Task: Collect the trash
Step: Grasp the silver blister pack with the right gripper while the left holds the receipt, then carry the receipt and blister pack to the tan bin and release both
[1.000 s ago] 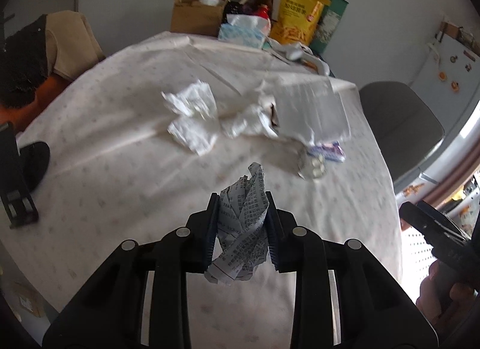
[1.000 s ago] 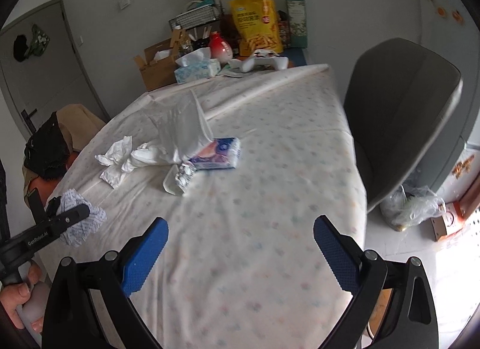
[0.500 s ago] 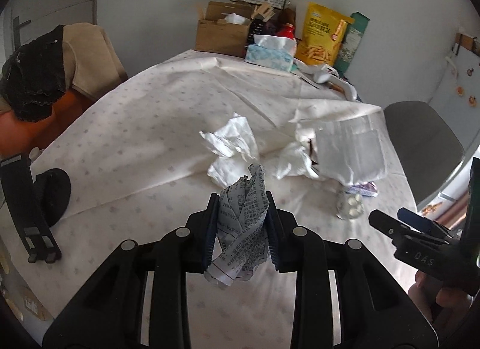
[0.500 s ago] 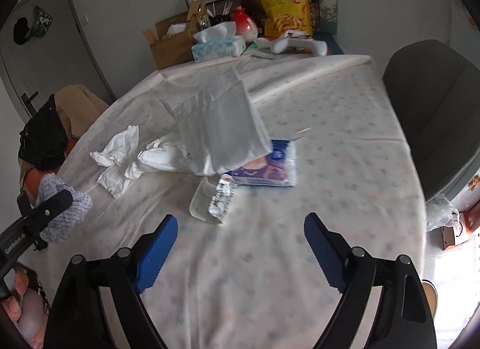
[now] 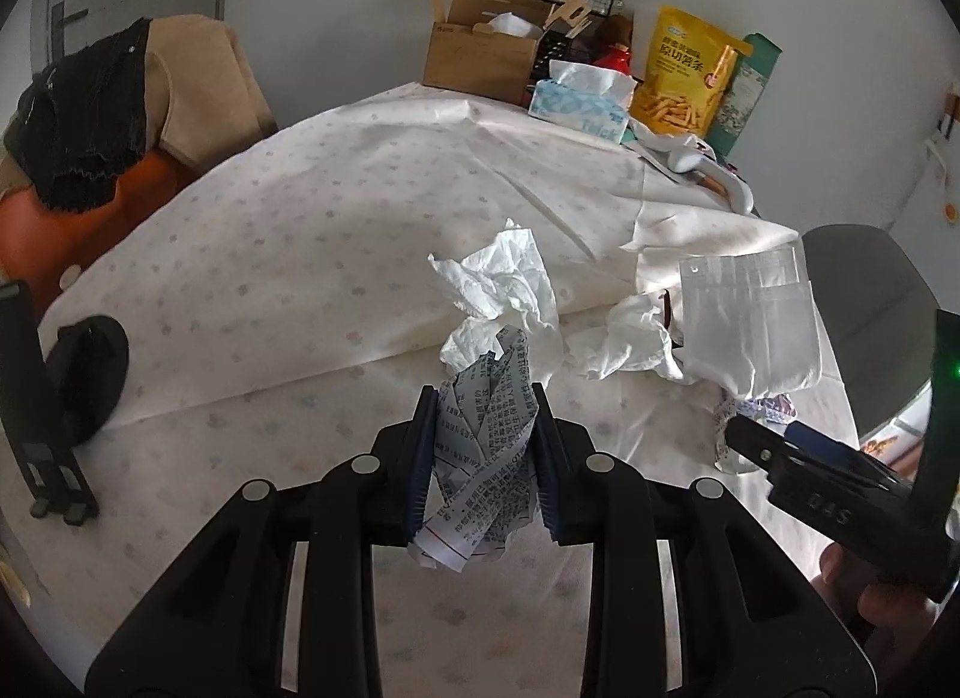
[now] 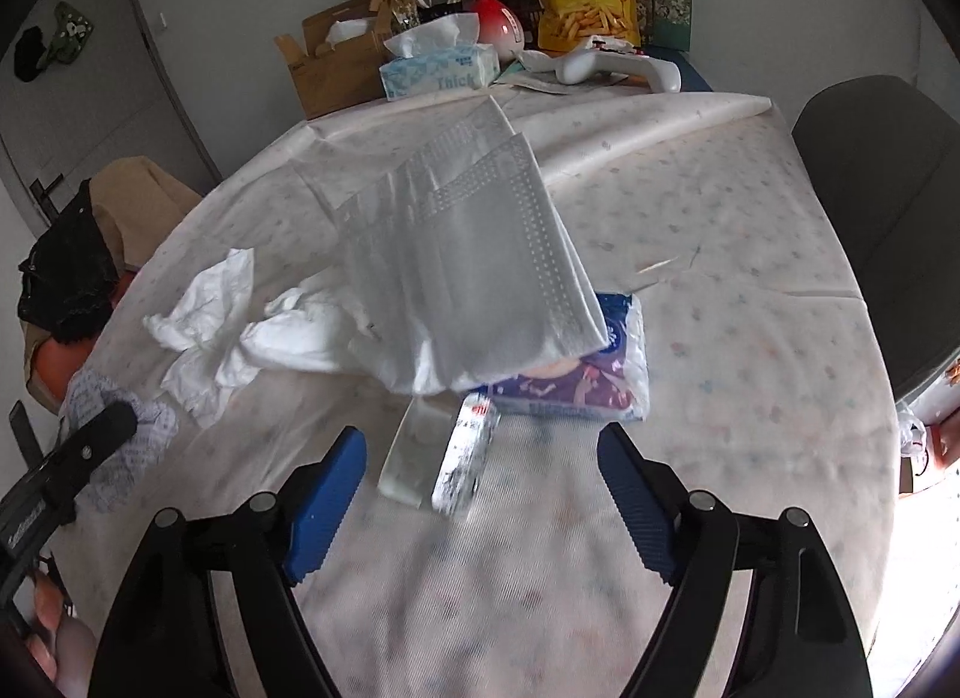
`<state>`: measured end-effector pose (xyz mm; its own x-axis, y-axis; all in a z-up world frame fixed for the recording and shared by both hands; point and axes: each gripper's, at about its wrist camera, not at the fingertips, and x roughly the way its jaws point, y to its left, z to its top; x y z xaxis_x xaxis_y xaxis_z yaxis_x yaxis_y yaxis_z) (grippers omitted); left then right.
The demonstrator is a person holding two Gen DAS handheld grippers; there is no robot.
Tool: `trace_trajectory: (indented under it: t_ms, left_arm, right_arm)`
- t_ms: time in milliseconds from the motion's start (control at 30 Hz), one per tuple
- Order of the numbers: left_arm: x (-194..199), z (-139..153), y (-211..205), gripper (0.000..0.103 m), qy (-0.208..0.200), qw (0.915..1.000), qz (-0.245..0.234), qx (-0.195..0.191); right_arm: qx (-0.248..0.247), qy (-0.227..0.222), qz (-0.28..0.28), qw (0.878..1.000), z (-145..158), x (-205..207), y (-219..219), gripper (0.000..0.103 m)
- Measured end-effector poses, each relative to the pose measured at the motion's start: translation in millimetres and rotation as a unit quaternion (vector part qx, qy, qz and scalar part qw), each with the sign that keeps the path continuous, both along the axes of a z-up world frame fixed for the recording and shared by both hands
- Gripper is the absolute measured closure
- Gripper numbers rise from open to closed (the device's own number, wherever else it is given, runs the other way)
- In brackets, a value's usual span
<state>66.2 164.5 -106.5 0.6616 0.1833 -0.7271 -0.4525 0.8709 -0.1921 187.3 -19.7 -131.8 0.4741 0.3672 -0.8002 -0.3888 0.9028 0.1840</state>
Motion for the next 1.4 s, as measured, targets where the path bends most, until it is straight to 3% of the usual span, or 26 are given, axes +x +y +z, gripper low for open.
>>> trace_trajectory:
  t_ms: [100,233,567,900,1200,1400]
  left_arm:
    - [-0.8,-0.3,-2.3,0.074,-0.003,1.0000,0.003,-0.006]
    - [-3.1,4.8,-10.4,0.073,-0.011,0.9999,-0.001,-0.006]
    - [1.0,22.1,-49.0,0.073,-0.033,0.9984,-0.044,-0.012]
    - [20.2,38.7,-109.7,0.073,-0.049,0.9911,-0.123,-0.017]
    - [41.3,40.2,-186.6,0.073,-0.046,0.9769,-0.208,-0.021]
    - [53.5,40.5,-241.3,0.073,-0.041,0.9624,-0.268,-0.019]
  right_arm:
    - [0.021,0.031,0.017,0.999,-4.2,4.7,0.5,0.071]
    - [0.029,0.033,0.032,0.999,4.1,-3.8,-4.4,0.077]
    - [0.073,0.043,0.035,0.996,26.5,-39.7,-53.1,0.078]
    - [0.091,0.010,-0.030,0.995,49.7,-62.9,-137.9,0.078]
    - [0.087,-0.006,-0.129,0.988,52.7,-74.2,-232.2,0.078]
    - [0.075,-0.012,-0.201,0.977,43.2,-82.5,-294.1,0.077]
